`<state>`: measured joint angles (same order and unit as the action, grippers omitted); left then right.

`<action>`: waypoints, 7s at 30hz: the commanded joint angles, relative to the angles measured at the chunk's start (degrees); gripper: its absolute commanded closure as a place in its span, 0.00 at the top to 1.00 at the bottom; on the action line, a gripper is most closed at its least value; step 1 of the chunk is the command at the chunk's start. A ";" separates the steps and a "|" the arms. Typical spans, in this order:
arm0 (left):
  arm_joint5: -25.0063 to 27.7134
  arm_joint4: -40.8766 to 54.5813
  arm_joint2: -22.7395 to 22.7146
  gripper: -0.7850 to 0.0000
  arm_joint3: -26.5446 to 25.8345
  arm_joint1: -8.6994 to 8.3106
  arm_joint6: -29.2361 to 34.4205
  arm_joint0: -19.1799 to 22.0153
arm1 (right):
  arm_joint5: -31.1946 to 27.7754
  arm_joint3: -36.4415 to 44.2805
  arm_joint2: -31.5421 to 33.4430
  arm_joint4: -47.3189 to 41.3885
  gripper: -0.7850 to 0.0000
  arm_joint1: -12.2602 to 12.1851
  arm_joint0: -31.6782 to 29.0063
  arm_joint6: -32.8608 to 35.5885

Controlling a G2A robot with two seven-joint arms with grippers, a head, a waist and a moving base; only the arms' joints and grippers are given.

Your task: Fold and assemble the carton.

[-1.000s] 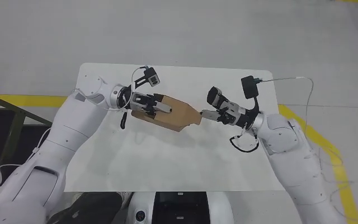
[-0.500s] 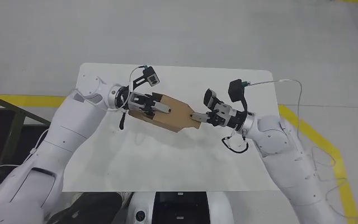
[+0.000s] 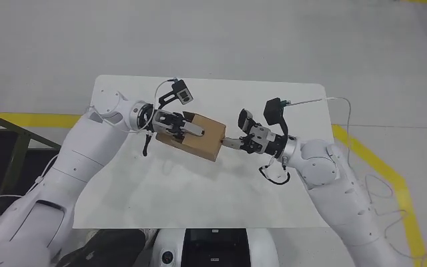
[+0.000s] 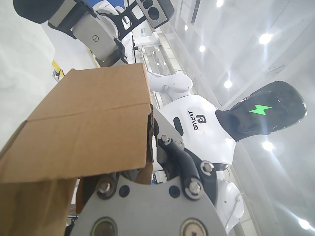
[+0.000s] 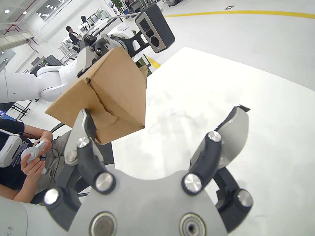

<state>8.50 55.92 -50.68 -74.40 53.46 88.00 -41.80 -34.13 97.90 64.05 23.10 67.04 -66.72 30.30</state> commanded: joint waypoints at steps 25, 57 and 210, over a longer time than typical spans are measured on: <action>-0.72 3.60 4.13 0.00 0.13 -1.13 0.00 2.14 | 0.40 2.00 -0.86 3.20 1.00 -0.29 -0.45 -0.86; 1.50 3.99 6.37 0.00 1.22 -1.27 0.00 3.61 | 0.53 1.94 -1.85 2.88 1.00 -0.42 -0.29 -1.29; 49.50 -63.69 -22.74 1.00 -7.64 -10.64 -41.72 -8.81 | 15.06 2.76 -10.62 27.12 1.00 -1.03 0.49 -13.63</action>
<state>58.00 -7.76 -73.42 -82.04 42.82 46.28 -50.60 -19.07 100.66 53.43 50.22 66.00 -66.23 16.67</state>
